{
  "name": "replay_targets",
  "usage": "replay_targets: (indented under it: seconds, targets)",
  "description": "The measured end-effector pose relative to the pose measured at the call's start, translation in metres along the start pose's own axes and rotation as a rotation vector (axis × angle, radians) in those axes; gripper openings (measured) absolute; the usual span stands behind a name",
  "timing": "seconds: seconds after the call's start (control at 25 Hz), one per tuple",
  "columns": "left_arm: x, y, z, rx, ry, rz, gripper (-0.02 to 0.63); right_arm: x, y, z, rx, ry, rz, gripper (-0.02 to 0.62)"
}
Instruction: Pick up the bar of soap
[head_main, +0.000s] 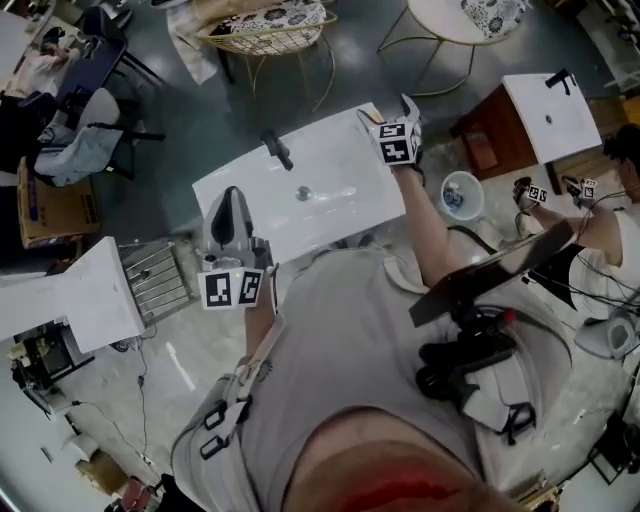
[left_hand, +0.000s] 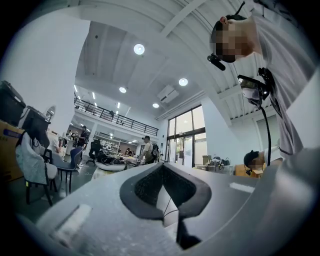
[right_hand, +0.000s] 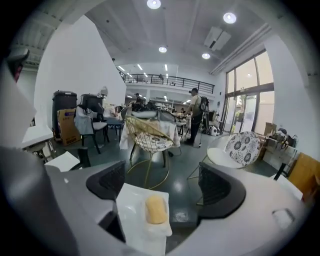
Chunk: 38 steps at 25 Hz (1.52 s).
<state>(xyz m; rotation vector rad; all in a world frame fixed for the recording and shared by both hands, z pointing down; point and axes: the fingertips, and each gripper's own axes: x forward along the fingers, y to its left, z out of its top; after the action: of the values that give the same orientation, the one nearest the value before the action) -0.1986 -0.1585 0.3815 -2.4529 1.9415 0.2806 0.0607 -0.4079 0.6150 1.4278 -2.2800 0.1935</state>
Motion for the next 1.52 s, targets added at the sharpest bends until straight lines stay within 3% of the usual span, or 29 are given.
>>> replay_targets:
  seconds: [0.24,0.44,0.88,1.04,1.16,1.52]
  targets:
    - [0.002,-0.012,-0.011,-0.006,0.040,-0.019,-0.002,0.032,-0.003,-0.083,-0.030,0.174,0.064,0.365]
    - [0.002,-0.013,-0.019,-0.006,0.062,-0.017,-0.002,0.062,0.002,-0.126,-0.091,0.274,0.105,0.276]
    - [0.001,-0.010,-0.023,0.003,0.086,0.013,-0.002,0.099,0.014,-0.165,-0.255,0.410,0.249,0.273]
    - [0.005,-0.008,-0.024,0.006,0.090,0.022,-0.002,0.108,0.024,-0.193,-0.353,0.465,0.308,0.224]
    - [0.002,-0.009,-0.024,0.010,0.088,0.028,-0.002,0.109,0.024,-0.192,-0.329,0.449,0.313,0.215]
    - [-0.002,-0.003,-0.019,0.009,0.080,0.040,-0.002,0.100,0.020,-0.171,-0.121,0.419,0.322,0.184]
